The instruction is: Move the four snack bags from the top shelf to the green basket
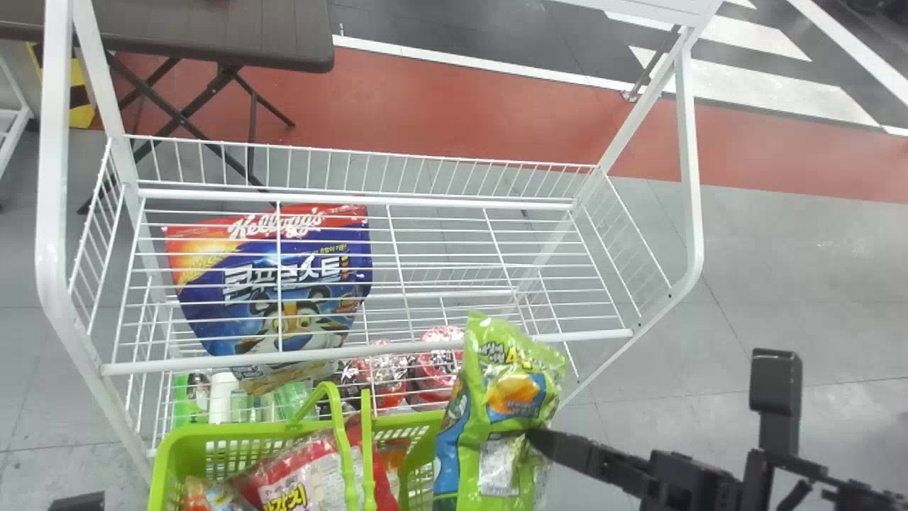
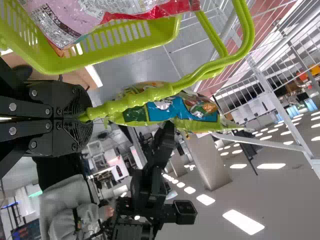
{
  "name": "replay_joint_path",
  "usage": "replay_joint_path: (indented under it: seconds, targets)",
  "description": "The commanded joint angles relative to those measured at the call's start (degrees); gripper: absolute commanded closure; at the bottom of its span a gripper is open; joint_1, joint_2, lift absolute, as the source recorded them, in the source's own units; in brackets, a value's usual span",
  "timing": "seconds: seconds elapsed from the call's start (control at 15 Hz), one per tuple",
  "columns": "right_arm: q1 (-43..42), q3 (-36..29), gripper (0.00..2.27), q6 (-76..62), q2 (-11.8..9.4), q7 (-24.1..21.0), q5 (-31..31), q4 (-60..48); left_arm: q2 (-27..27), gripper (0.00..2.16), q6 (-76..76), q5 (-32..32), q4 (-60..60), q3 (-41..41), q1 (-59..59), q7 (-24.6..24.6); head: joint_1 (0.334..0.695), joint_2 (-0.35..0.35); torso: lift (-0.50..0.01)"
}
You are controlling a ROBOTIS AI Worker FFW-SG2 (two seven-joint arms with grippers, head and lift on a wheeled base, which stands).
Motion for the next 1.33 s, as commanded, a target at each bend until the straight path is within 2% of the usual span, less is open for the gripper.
replay_joint_path:
  seconds: [0.0, 0.33, 0.53, 0.73, 0.8, 0.93, 1.07, 1.27]
  targets:
    - [1.7, 3.1, 2.19, 0.3, -0.5, 0.3, 1.1, 2.7, 0.0, 1.43, -0.1, 0.0, -0.1, -0.1, 0.0, 0.0, 0.695, -0.350, 0.000]
    - [3.0, 12.6, 2.19, 0.3, -2.9, -0.3, 6.7, 7.1, 0.0, 1.43, 0.1, -0.1, -0.4, -0.4, 0.1, 0.2, 0.695, -0.350, 0.000]
    - [3.1, 19.4, 2.18, 0.3, -4.6, -2.5, 11.8, 10.0, 0.1, 1.43, 0.1, -0.1, -1.1, -0.5, 0.4, 0.3, 0.695, -0.350, 0.000]
    - [3.1, 21.8, 2.13, 0.3, -4.9, -3.7, 13.5, 10.8, 0.1, 1.43, 0.2, -0.2, -1.5, -0.4, 0.6, 0.3, 0.695, -0.350, 0.000]
    - [3.1, 21.8, 1.94, 0.3, -4.8, -4.6, 13.3, 11.0, 0.1, 1.43, 0.2, -0.2, -1.5, -0.5, 0.6, 0.3, 0.695, -0.350, 0.000]
    - [3.3, 21.6, 1.25, -5.3, -4.7, -5.0, 13.1, 11.0, 0.0, 1.43, 0.2, -0.3, -1.6, -0.5, 0.6, 0.5, 0.695, -0.350, 0.000]
    - [3.4, 20.5, 0.03, -7.9, -4.7, -3.5, 11.5, 10.8, 0.0, 1.43, 0.2, -0.4, -1.5, -0.6, 0.4, 0.6, 0.695, -0.350, 0.000]
    - [3.6, 19.6, 0.02, -7.7, -4.2, -0.2, 9.7, 10.0, -0.1, 1.43, 0.4, -0.5, -1.5, -0.5, 0.3, 0.9, 0.695, -0.350, 0.000]
